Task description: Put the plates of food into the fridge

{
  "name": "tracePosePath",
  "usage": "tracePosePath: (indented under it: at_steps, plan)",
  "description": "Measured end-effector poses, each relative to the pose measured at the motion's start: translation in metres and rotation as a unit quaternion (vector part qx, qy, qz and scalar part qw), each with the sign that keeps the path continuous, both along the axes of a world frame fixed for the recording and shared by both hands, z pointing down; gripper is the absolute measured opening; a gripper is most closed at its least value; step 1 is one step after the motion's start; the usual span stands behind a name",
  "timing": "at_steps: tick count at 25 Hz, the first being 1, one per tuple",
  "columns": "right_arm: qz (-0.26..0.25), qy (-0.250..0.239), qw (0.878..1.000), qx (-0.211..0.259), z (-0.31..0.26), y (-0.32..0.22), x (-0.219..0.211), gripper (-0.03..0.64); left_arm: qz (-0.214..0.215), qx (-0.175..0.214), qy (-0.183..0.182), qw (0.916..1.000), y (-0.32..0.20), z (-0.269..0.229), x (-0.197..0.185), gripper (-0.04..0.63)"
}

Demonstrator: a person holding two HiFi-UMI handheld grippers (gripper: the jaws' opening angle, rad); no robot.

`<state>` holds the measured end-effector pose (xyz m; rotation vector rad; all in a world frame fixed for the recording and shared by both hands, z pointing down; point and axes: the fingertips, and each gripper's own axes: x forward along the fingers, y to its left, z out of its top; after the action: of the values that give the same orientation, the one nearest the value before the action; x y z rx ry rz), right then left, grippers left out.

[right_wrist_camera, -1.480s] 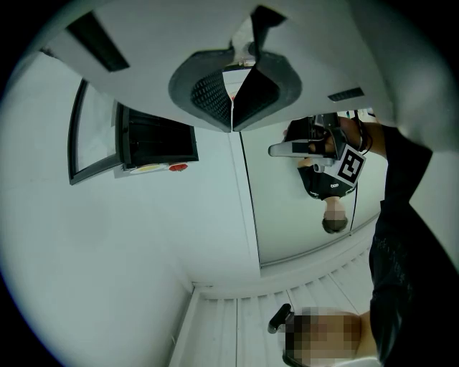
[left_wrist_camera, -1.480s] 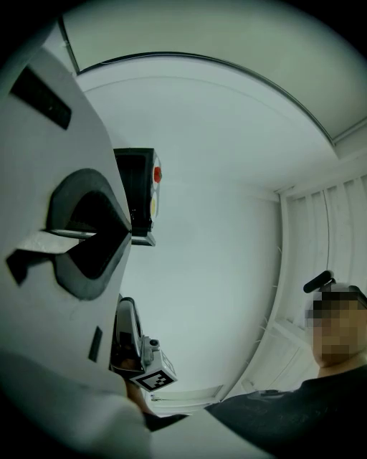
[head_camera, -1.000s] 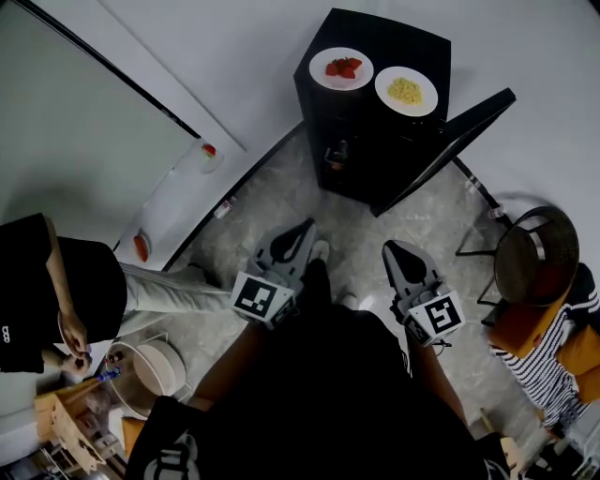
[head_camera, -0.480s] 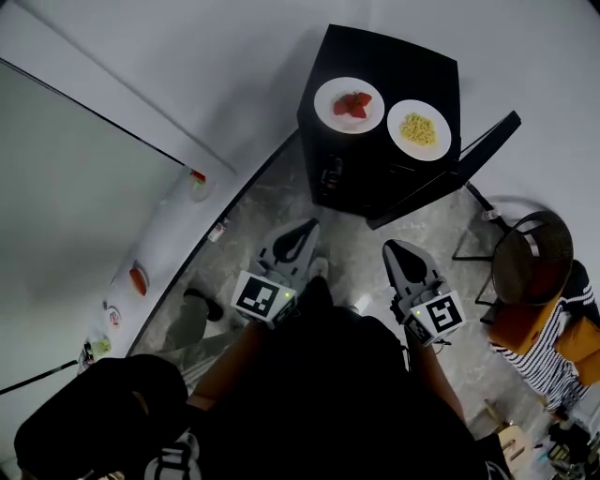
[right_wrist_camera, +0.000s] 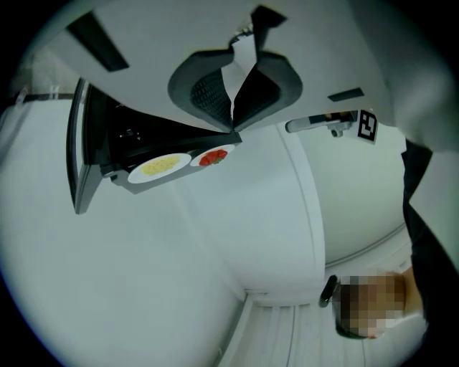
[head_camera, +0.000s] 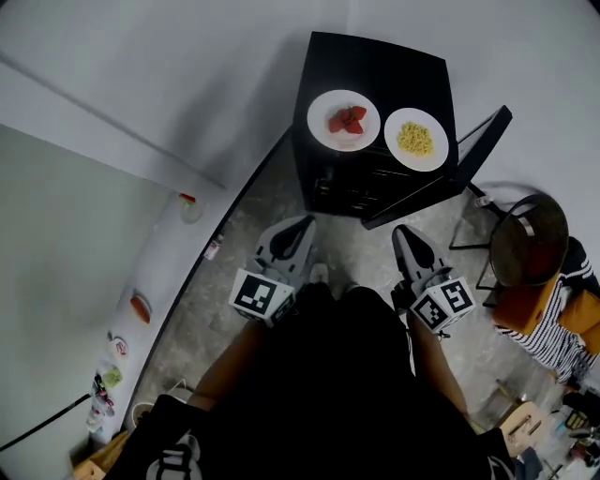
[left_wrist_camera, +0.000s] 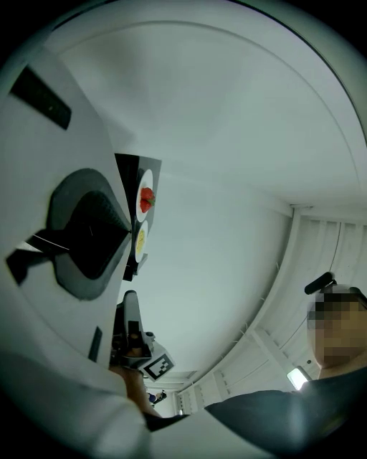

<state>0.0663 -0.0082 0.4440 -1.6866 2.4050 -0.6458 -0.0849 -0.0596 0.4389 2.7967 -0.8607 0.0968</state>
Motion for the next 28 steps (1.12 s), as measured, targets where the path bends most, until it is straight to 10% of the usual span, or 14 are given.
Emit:
tracePosePath:
  at_steps: [13,28]
  plan:
    - [0.034,-0.249,0.968,-0.021,0.011,-0.04,0.053,0.118,0.026,0.008,-0.004,0.9996,-0.01,-0.01,0.039,0.023]
    - [0.036,-0.331,0.942,-0.03,0.028,-0.081,0.084,0.124,0.026,0.011,-0.022,0.9994,-0.028,-0.013,0.072,0.023]
